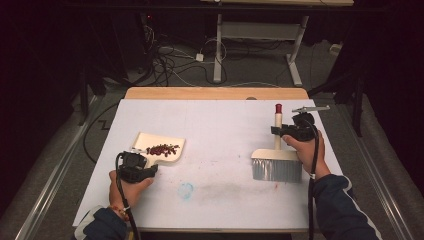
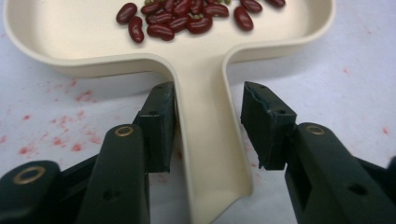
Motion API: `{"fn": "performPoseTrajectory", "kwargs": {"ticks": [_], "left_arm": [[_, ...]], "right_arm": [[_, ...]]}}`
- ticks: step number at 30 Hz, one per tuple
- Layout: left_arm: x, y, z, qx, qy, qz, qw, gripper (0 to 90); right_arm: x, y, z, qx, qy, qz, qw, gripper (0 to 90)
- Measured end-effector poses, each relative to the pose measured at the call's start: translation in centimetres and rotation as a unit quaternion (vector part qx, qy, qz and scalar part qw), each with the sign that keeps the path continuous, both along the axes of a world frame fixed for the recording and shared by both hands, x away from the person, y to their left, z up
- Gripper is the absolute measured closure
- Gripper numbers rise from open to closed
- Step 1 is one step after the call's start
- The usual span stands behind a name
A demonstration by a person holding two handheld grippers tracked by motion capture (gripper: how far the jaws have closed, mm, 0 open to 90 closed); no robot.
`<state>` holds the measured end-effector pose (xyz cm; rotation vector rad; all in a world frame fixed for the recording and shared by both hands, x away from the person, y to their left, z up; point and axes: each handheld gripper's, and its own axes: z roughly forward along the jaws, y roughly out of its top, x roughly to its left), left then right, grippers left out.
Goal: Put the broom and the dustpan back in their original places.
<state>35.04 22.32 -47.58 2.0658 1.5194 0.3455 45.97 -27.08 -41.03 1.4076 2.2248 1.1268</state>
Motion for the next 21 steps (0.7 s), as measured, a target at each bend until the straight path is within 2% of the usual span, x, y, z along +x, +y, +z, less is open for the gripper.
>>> {"fn": "performPoseTrajectory", "kwargs": {"ticks": [3, 6, 8, 10, 12, 15, 17, 21], "left_arm": [[-0.2, -0.3, 0.2, -0.002, -0.006, -0.015, 0.9999, 52.1], [-0.6, -0.2, 0.5, -0.009, -0.031, -0.029, 0.9991, 50.7], [-0.9, -0.1, 0.6, 0.002, -0.04, -0.032, 0.9987, 46.4], [-1.2, 0.2, 0.7, -0.005, -0.048, -0.036, 0.9982, 43.0], [-1.6, 0.4, 0.9, 0.006, -0.06, -0.04, 0.9974, 41.0], [-2.4, 0.7, 1.3, 0.001, -0.091, -0.051, 0.9946, 37.8], [-3.0, 0.7, 1.5, 0.002, -0.107, -0.061, 0.9923, 32.3], [-4.1, 0.5, 1.4, 0.009, -0.127, -0.088, 0.9879, 29.0]], "right_arm": [[0.7, 0.1, -0.7, -0.009, 0.005, -0.006, 0.9999, 62.0], [1.4, 0.3, -1.6, -0.014, 0.012, -0.013, 0.9997, 61.3], [1.8, 0.4, -2.1, -0.019, 0.017, -0.016, 0.9995, 60.9], [2.2, 0.5, -2.5, -0.026, 0.019, -0.019, 0.9993, 60.8], [2.6, 0.6, -2.8, -0.03, 0.023, -0.02, 0.9991, 60.6], [3.0, 0.8, -3.3, -0.04, 0.026, -0.023, 0.9986, 60.5], [3.3, 1.0, -3.5, -0.046, 0.026, -0.028, 0.9982, 60.5], [3.8, 1.5, -3.8, -0.058, 0.025, -0.031, 0.9975, 60.3]]}}
